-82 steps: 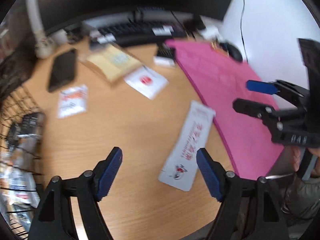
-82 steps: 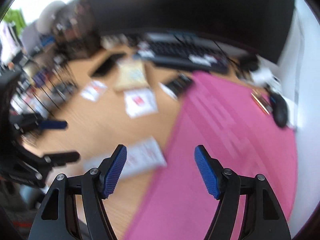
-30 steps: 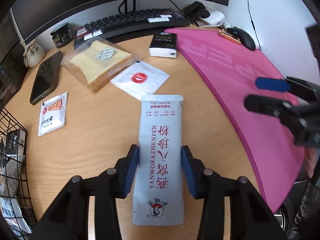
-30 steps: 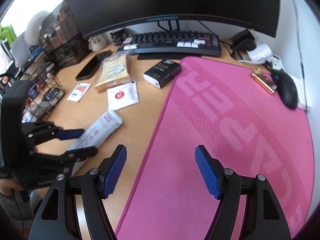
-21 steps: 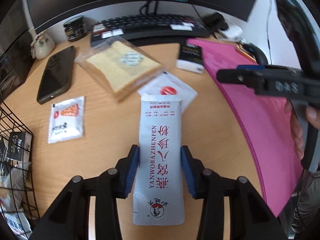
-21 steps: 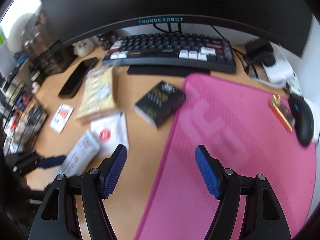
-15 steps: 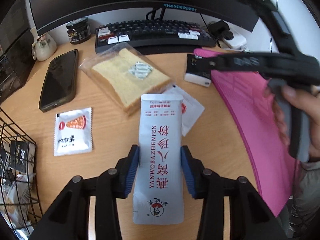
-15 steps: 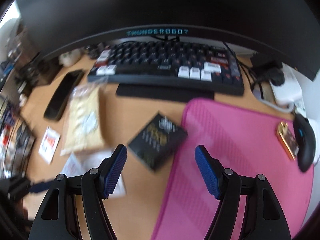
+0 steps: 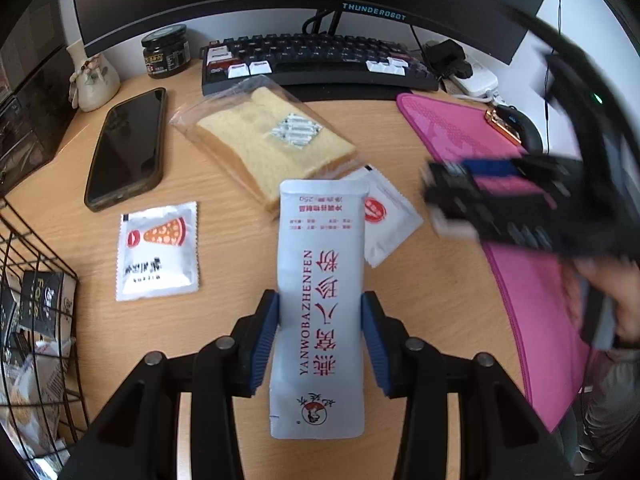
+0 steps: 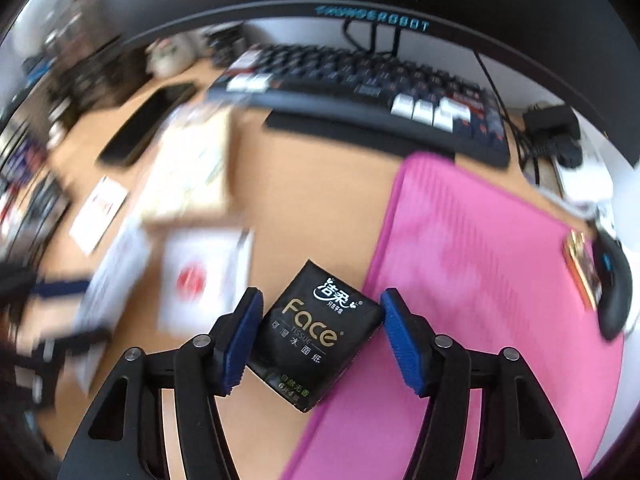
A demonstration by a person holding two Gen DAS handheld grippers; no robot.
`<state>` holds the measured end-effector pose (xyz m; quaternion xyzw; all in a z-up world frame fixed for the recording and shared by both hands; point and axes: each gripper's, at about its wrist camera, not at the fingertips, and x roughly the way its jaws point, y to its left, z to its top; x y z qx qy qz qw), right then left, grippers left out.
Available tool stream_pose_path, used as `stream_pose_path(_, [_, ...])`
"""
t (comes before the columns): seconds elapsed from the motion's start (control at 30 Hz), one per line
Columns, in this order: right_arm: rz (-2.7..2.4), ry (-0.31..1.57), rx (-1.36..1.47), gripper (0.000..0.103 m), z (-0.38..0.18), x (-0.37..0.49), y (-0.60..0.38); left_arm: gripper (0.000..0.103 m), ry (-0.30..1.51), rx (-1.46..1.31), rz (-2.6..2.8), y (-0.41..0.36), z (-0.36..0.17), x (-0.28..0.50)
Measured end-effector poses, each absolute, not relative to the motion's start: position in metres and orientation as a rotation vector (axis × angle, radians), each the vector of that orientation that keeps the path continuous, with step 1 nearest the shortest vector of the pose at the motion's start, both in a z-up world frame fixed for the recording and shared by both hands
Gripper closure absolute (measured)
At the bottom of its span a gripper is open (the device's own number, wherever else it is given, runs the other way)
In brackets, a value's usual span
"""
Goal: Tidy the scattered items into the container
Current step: 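Grasp a black Face pack with the right tool while the left tool holds the Yanwo packet, then carry both items over the wire basket and open both tools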
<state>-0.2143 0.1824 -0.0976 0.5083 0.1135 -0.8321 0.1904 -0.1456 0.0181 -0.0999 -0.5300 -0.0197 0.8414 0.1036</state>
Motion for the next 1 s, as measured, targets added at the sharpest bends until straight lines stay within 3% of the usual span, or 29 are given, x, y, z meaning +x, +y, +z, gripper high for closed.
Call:
stream_pose_path(0.13, [-2.321, 0.36, 1.426, 0.042, -0.097, -0.165, 0.193, 0.055, -0.024, -1.596, 2.458, 0.028, -0.106, -0.136])
stream_pose_path(0.23, [-2.363, 0.364, 1.422, 0.039, -0.098, -0.145, 0.2, 0.046, 0.032, -1.595, 2.472, 0.036, -0.109, -0.131])
stream_pose_path(0.4, [-2.396, 0.368, 1.407, 0.034, -0.106, -0.134, 0.2, 0.045, 0.081, -1.594, 2.508, 0.04, -0.11, -0.128])
stream_pose_path(0.47, [-2.407, 0.376, 1.395, 0.034, -0.106, -0.132, 0.199, 0.047, 0.081, -1.59, 2.509, 0.04, -0.109, -0.129])
stream_pose_path(0.5, [-2.407, 0.36, 1.392, 0.037, -0.105, -0.132, 0.201, 0.055, 0.084, -1.583, 2.507, 0.041, -0.109, -0.129])
stream_pose_path(0.63, [-2.403, 0.345, 1.388, 0.043, -0.104, -0.134, 0.206, 0.059, 0.088, -1.558, 2.492, 0.046, -0.107, -0.129])
stream_pose_path(1.0, [-2.421, 0.288, 1.302, 0.045, -0.065, -0.129, 0.212, 0.06, 0.056, -1.455, 2.529, 0.044, -0.062, -0.12])
